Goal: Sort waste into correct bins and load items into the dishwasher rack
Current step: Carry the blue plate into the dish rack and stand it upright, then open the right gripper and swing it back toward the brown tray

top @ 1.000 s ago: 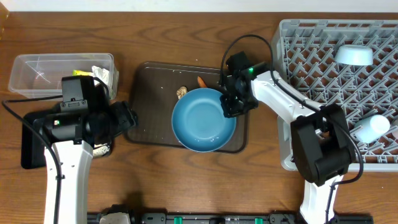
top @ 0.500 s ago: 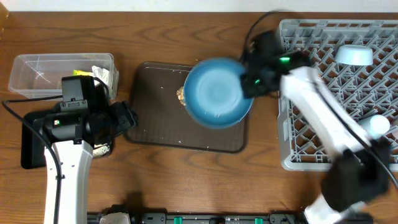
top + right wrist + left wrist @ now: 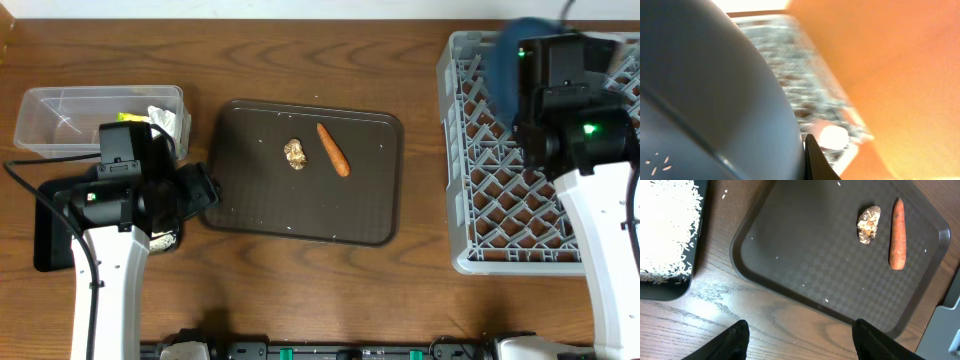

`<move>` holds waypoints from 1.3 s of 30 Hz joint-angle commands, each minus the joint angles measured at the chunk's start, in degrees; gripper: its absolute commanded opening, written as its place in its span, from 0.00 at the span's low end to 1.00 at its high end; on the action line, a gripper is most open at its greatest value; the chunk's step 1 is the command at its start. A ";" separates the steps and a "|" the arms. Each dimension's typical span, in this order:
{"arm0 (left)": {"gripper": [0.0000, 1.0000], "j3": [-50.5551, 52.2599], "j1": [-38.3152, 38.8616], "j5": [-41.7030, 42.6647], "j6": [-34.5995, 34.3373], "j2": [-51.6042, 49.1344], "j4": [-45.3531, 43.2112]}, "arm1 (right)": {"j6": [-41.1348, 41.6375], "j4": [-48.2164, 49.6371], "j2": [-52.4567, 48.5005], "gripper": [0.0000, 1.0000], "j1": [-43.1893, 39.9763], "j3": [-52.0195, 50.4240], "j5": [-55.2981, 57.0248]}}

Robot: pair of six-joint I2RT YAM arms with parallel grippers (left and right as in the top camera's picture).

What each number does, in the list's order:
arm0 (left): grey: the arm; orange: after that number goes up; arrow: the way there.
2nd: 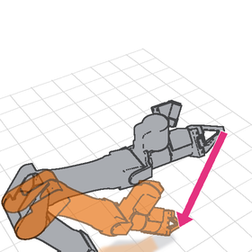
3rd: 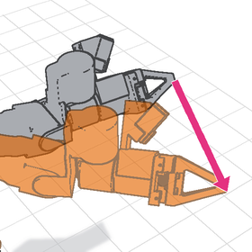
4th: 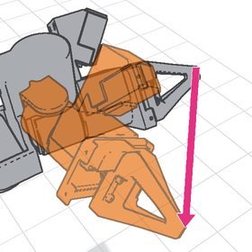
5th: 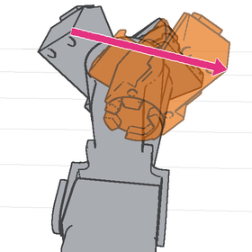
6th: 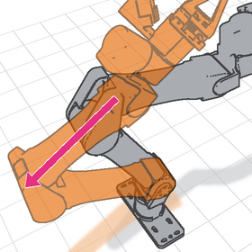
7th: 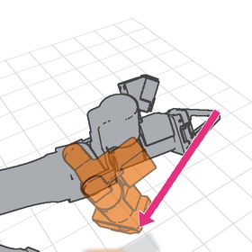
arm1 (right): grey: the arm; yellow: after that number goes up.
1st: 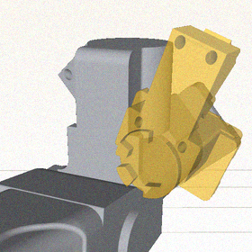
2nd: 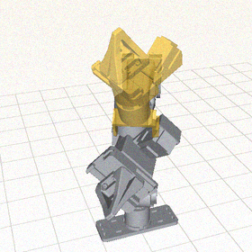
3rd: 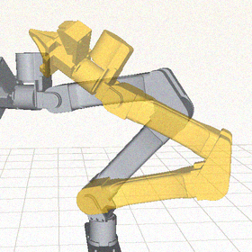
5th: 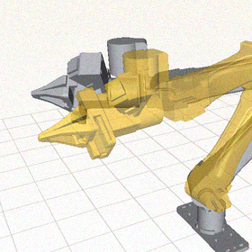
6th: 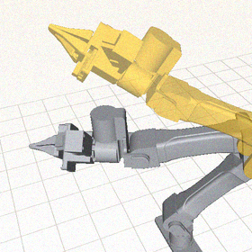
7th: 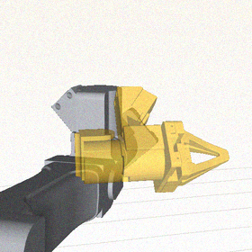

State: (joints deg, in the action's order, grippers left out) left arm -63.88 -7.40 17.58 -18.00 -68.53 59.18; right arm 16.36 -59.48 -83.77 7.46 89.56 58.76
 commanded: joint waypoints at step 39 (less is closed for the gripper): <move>0.67 -1.07 -0.31 -0.76 0.33 -0.33 0.79 | 13.60 -2.64 -22.10 0.31 0.48 -2.69 -12.09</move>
State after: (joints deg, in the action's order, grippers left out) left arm -63.88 -7.40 17.58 -18.00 -68.58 59.79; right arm 30.55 -60.90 -104.92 7.38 87.29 53.87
